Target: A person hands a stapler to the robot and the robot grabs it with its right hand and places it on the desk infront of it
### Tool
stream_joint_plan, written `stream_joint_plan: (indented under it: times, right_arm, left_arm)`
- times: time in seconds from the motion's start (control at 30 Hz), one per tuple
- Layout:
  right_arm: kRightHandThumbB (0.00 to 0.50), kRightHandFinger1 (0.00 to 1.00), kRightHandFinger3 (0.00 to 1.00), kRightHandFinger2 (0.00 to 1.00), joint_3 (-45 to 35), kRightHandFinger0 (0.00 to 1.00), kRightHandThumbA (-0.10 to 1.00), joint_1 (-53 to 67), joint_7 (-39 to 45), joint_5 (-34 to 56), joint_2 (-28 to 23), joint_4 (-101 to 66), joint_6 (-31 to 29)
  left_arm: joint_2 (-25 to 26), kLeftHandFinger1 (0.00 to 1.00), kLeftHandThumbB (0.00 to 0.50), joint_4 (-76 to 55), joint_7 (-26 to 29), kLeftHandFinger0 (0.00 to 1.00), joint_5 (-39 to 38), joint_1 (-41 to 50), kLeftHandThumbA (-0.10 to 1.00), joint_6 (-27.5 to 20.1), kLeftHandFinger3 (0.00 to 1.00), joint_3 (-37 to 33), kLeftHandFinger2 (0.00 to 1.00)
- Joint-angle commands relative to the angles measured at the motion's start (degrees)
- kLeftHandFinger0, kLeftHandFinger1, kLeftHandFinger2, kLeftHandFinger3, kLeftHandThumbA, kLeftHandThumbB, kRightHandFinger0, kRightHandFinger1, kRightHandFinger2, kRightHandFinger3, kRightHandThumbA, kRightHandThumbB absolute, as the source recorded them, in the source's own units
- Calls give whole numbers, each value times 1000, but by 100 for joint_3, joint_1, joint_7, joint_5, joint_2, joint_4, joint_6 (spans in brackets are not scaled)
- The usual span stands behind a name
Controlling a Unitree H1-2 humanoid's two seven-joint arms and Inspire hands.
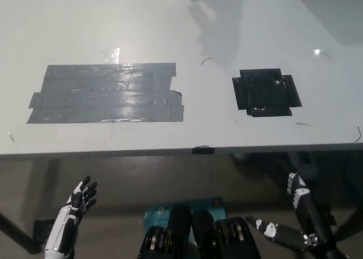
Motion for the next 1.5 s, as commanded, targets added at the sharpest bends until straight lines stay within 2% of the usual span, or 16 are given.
stream_joint_plan:
  times: [0.0, 0.03, 0.1, 0.3, 0.33, 0.43, 0.5, 0.57, 0.67, 0.73, 0.87, 1.0, 1.23, 1.47]
  right_arm:
    - [286, 1000, 1000, 1000, -139, 1000, 948, -71, -205, -48, 117, -486, -257]
    - [258, 1000, 1000, 1000, -143, 1000, 930, -143, -206, -90, 142, -562, -205]
    - [244, 1000, 1000, 1000, -158, 1000, 910, -481, -251, -265, 203, -649, -64]
    - [258, 1000, 1000, 1000, -278, 1000, 893, -1173, -315, -341, 311, -570, 391]
    - [236, 1000, 1000, 1000, -325, 1000, 880, -1343, -334, -317, 321, -493, 472]
    - [219, 1000, 1000, 1000, -428, 1000, 857, -1743, -378, -285, 317, -191, 593]
    - [178, 1000, 1000, 1000, -487, 1000, 810, -2061, -377, -282, 272, 79, 631]
    - [160, 1000, 1000, 1000, -529, 1000, 811, -2280, -384, -296, 258, 307, 658]
    - [165, 1000, 1000, 1000, -598, 1000, 838, -2652, -479, -326, 255, 871, 554]
    - [196, 1000, 1000, 1000, -669, 1000, 901, -2959, -577, -345, 226, 1357, 475]
    - [221, 1000, 1000, 1000, -865, 1000, 947, -3520, -807, -304, 193, 2250, 325]
    - [227, 1000, 1000, 1000, -1055, 1000, 950, -3933, -965, -223, 187, 2852, 235]
    - [201, 1000, 1000, 1000, -1191, 1000, 974, -4530, -1013, -119, 156, 3436, 273]
    - [250, 1000, 1000, 1000, -1049, 1000, 1000, -4919, -1162, -356, 143, 3880, 264]
  left_arm:
    - [20, 1000, 500, -28, -97, 1000, -31, 38, 1000, -251, 1000, -10, 1000]
    - [22, 1000, 500, -24, -100, 1000, -38, 31, 1000, -248, 1000, -12, 1000]
    - [30, 1000, 500, 20, -99, 1000, -38, 11, 1000, -314, 1000, -8, 1000]
    - [31, 1000, 500, 64, -69, 1000, -23, -25, 1000, -330, 1000, 11, 1000]
    - [32, 1000, 500, 40, -75, 1000, -31, -35, 1000, -288, 1000, 8, 1000]
    - [44, 1000, 500, 40, -86, 1000, -37, -73, 1000, -256, 1000, 9, 1000]
    - [52, 1000, 500, 35, -79, 1000, 7, -111, 1000, -256, 1000, -6, 1000]
    - [55, 1000, 500, 41, -88, 1000, -4, -148, 1000, -242, 1000, -7, 1000]
    - [52, 1000, 500, 14, -85, 1000, -17, -139, 1000, -234, 1000, 1, 1000]
    - [56, 1000, 500, 11, -91, 1000, -16, -138, 1000, -224, 1000, -2, 1000]
    - [60, 1000, 500, -6, -64, 1000, 35, -162, 1000, -214, 1000, -4, 1000]
    - [69, 1000, 500, -24, -96, 1000, 6, -166, 1000, -206, 1000, -12, 1000]
    - [100, 1000, 500, -43, -139, 1000, 35, -175, 1000, -202, 1000, -38, 1000]
    - [104, 1000, 500, -96, -165, 1000, 36, -149, 1000, -153, 1000, -40, 1000]
